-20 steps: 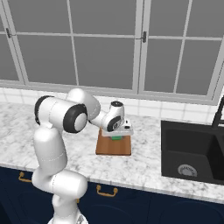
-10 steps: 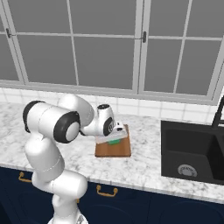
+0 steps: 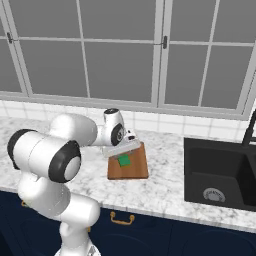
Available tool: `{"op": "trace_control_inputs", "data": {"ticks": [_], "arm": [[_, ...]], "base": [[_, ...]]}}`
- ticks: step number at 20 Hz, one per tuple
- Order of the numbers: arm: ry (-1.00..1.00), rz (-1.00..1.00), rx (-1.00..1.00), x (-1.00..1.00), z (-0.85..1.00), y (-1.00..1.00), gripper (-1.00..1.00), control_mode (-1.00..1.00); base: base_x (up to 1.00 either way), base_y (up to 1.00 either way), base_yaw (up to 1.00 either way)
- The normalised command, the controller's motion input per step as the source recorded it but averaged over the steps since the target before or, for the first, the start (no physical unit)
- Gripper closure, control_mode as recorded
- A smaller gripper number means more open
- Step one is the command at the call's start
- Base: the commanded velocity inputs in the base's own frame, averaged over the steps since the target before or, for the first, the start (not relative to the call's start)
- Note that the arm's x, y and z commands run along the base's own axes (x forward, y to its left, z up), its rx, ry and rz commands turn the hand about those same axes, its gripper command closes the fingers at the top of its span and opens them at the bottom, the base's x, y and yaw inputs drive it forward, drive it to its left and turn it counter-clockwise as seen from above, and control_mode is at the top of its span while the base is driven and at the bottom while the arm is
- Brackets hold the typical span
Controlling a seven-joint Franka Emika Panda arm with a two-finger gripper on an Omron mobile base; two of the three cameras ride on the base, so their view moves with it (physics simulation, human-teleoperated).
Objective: Pick up the sponge from the counter and clean the cutting board by briefly scrubbing or pressing down on the cutting board. Once finished, release the sponge.
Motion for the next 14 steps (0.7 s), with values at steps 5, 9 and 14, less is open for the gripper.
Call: {"op": "trace_control_inputs", "data": {"ticks": [5,9,14], "arm": [[0.0,0.07,0.0,-0.37,0.73,0.0,-1.0,-1.0],[-0.17,0.05,0.03,-0.76,1.0,0.0,-1.0,-1.0],[-0.25,0.0,0.07,-1.0,1.0,-0.05,-1.0,-1.0]], "base": [[0.0,0.0,0.0],[0.0,0.0,0.0],[0.0,0.0,0.0]]}}
